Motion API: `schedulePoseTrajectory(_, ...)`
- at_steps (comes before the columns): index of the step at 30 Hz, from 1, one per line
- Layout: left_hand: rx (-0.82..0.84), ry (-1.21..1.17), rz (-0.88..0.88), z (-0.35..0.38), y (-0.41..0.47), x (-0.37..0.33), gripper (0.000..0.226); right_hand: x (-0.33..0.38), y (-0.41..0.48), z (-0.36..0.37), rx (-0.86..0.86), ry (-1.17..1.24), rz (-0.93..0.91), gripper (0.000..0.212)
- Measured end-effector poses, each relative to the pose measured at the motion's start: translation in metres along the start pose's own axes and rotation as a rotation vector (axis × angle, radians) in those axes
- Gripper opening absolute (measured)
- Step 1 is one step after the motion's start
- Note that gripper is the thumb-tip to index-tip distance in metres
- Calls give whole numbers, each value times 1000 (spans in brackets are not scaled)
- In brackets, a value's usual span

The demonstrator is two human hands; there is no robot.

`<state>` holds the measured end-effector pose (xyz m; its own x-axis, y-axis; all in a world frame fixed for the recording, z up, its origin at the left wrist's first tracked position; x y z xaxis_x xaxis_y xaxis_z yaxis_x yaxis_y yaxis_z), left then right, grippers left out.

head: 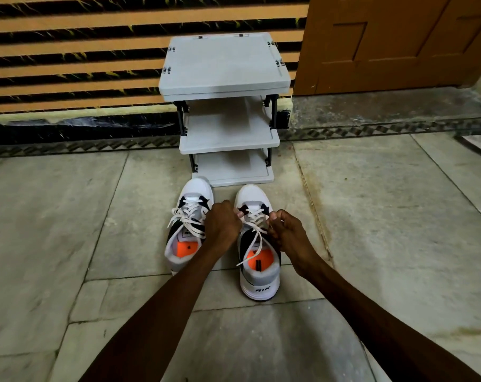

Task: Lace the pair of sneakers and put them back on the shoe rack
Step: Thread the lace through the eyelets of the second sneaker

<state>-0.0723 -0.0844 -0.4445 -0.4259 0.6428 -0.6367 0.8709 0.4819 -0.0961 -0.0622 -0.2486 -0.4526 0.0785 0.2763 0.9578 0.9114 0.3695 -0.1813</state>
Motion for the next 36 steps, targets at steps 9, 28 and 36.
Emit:
schedulePoseTrajectory(9, -7, 42, -33, 1, 3, -3, 31, 0, -8, -1, 3, -2, -23, 32)
schedulePoseTrajectory(28, -29, -4, -38, 2, -1, -5, 35, -3, -12, -2, -53, -69, -50, 34)
schedulePoseTrajectory(36, 47, 36, -68, 3, 0, 1, 32, -9, -17, -10, 20, -31, 61, 34)
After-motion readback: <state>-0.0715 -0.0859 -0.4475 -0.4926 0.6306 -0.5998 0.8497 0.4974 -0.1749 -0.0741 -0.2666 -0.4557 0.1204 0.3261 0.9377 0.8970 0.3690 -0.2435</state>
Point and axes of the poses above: each hand's wrist, its own y-axis towards the middle knuckle, its own z-axis out of the palm, x = y × z, the point moved 3 cm from there along y, towards the middle knuckle, and after that the axes turned 12 degrees about -y, right-handed, at the moved point
